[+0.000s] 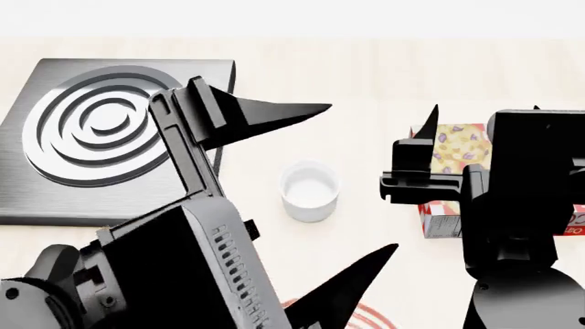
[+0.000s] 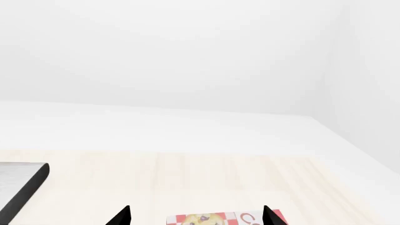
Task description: Pick the akita bowl on the stove and place it on the plate.
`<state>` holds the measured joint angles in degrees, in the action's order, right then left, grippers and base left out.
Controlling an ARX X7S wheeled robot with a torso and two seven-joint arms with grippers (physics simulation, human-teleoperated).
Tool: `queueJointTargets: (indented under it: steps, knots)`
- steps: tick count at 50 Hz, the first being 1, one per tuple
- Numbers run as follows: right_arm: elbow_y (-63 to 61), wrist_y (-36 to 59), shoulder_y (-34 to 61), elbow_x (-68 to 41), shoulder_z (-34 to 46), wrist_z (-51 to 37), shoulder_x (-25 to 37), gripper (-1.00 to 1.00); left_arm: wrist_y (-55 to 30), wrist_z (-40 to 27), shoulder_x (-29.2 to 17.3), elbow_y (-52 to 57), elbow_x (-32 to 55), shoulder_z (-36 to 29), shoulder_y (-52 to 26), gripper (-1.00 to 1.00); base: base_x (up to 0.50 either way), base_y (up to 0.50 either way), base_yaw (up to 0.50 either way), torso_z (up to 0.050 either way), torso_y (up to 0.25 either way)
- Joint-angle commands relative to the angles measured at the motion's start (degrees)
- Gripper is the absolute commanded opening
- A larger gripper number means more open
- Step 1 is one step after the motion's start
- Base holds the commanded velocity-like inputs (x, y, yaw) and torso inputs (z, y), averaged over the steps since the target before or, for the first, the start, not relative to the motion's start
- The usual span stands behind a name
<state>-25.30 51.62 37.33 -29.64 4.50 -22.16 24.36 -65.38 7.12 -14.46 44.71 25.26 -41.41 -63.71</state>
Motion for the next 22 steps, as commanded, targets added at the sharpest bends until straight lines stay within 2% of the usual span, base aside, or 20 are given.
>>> queueJointTargets:
  steps: [1,22]
  knots:
    - [0.01,-0.06,-0.09,0.71,-1.01,0.84,-0.86,1.00,-1.40,0.64,1.77,0.01,2.28,7.89,0.32,1.00,0.00,0.00,0.00,0.000,0.000]
    - [-0.17,0.14,0.01,0.32,-0.90,0.53,-0.65,1.00,-0.25,-0.14,0.46,-1.88,4.48,15.97,2.74,1.00,0.00,0.00,0.00,0.000,0.000]
